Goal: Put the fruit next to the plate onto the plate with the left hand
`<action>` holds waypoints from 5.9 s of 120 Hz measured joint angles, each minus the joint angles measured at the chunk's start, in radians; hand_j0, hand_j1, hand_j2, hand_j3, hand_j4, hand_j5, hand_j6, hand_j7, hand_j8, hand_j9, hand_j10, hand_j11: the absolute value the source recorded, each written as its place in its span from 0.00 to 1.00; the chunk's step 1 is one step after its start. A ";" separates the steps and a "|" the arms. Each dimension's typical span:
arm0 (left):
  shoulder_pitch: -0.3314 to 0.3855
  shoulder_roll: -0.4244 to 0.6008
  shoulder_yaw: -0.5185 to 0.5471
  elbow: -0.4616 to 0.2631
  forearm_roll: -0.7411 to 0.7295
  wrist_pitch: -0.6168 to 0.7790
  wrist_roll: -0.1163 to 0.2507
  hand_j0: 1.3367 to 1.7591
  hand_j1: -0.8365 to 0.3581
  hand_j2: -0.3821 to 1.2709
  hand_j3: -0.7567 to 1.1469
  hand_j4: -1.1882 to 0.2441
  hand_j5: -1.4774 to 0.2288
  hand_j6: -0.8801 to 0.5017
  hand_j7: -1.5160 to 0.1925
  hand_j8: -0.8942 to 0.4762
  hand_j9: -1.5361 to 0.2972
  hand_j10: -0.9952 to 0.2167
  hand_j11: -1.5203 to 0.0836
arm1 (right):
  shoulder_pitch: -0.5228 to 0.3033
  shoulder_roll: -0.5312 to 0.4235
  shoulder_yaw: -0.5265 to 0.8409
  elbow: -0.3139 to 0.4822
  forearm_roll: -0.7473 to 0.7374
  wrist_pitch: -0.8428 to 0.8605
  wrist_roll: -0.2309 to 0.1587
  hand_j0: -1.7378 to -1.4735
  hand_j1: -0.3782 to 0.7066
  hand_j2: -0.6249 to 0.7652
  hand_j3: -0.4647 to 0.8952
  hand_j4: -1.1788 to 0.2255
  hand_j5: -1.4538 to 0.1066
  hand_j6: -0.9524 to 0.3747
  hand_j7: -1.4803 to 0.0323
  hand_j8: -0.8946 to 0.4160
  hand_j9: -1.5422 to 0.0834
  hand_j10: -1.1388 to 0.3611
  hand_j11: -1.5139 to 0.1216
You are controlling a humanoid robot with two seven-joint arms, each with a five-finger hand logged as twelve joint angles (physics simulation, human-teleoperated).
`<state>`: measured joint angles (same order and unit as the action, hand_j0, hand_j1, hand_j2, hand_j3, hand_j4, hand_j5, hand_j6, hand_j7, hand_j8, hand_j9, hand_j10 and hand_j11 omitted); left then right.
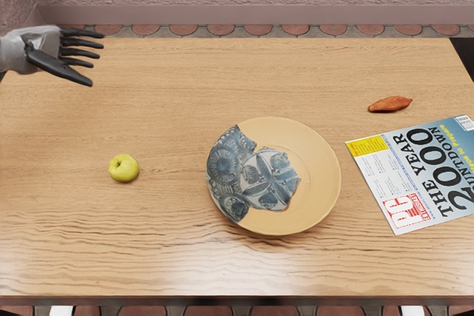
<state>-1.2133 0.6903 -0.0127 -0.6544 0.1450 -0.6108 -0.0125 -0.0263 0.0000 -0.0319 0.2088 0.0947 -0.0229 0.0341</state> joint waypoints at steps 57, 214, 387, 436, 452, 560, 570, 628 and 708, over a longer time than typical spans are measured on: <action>-0.083 0.132 0.003 -0.377 0.219 0.000 0.162 0.76 0.74 0.26 0.40 0.66 0.68 0.46 0.70 0.47 0.66 0.62 0.75 | -0.009 0.000 -0.003 0.001 -0.001 0.001 -0.009 0.30 0.06 0.45 0.34 0.82 0.91 0.69 0.95 0.66 0.92 0.74 0.90; -0.750 -0.167 1.015 -1.076 0.375 0.881 0.239 0.76 0.74 0.26 0.40 0.65 0.67 0.45 0.70 0.47 0.66 0.61 0.74 | -0.009 0.000 -0.003 0.001 -0.001 0.001 -0.010 0.30 0.06 0.45 0.34 0.82 0.91 0.69 0.95 0.66 0.92 0.74 0.90; -0.543 -0.372 1.107 -1.040 0.432 1.220 0.287 0.76 0.73 0.27 0.40 0.64 0.66 0.44 0.68 0.46 0.65 0.60 0.73 | -0.009 0.000 -0.003 0.001 0.000 0.001 -0.010 0.30 0.06 0.45 0.34 0.82 0.91 0.69 0.95 0.66 0.92 0.74 0.90; -0.546 -0.365 1.118 -1.062 0.436 1.222 0.287 0.76 0.65 0.27 0.40 0.59 0.61 0.41 0.66 0.41 0.60 0.54 0.67 | -0.009 0.000 -0.003 0.001 -0.001 0.001 -0.010 0.30 0.06 0.45 0.34 0.82 0.91 0.69 0.95 0.66 0.92 0.74 0.90; -0.547 -0.365 1.114 -1.064 0.437 1.222 0.286 0.76 0.64 0.27 0.40 0.58 0.60 0.39 0.63 0.40 0.59 0.53 0.66 | -0.009 0.000 -0.003 0.001 0.000 0.001 -0.010 0.30 0.06 0.45 0.34 0.82 0.91 0.69 0.95 0.66 0.92 0.74 0.90; -0.542 -0.354 1.105 -1.068 0.466 1.223 0.278 0.76 0.47 0.33 0.40 0.44 0.46 0.30 0.48 0.30 0.45 0.37 0.51 | -0.009 0.000 -0.003 0.001 0.000 0.001 -0.010 0.30 0.06 0.45 0.34 0.82 0.91 0.69 0.95 0.66 0.92 0.74 0.90; -0.542 -0.356 1.103 -1.067 0.467 1.222 0.278 0.76 0.47 0.35 0.40 0.43 0.44 0.30 0.46 0.30 0.43 0.35 0.49 | -0.009 0.000 -0.003 0.001 0.000 0.001 -0.010 0.30 0.06 0.45 0.34 0.82 0.91 0.69 0.95 0.66 0.92 0.74 0.90; -0.533 -0.359 1.079 -1.049 0.470 1.219 0.276 0.75 0.44 0.48 0.40 0.28 0.23 0.38 0.26 0.37 0.25 0.29 0.27 | -0.009 0.000 -0.003 0.001 0.000 0.001 -0.010 0.30 0.06 0.44 0.34 0.82 0.91 0.69 0.95 0.66 0.92 0.74 0.90; -0.523 -0.371 1.060 -1.023 0.454 1.217 0.274 0.73 0.49 0.46 0.40 0.24 0.17 0.38 0.22 0.38 0.21 0.29 0.20 | -0.009 0.000 -0.003 0.001 -0.001 0.001 -0.010 0.30 0.06 0.44 0.34 0.82 0.91 0.69 0.95 0.66 0.92 0.74 0.90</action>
<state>-1.7366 0.3195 1.0472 -1.6777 0.5991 0.6067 0.2611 -0.0352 0.0000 -0.0353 0.2102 0.0941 -0.0224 0.0245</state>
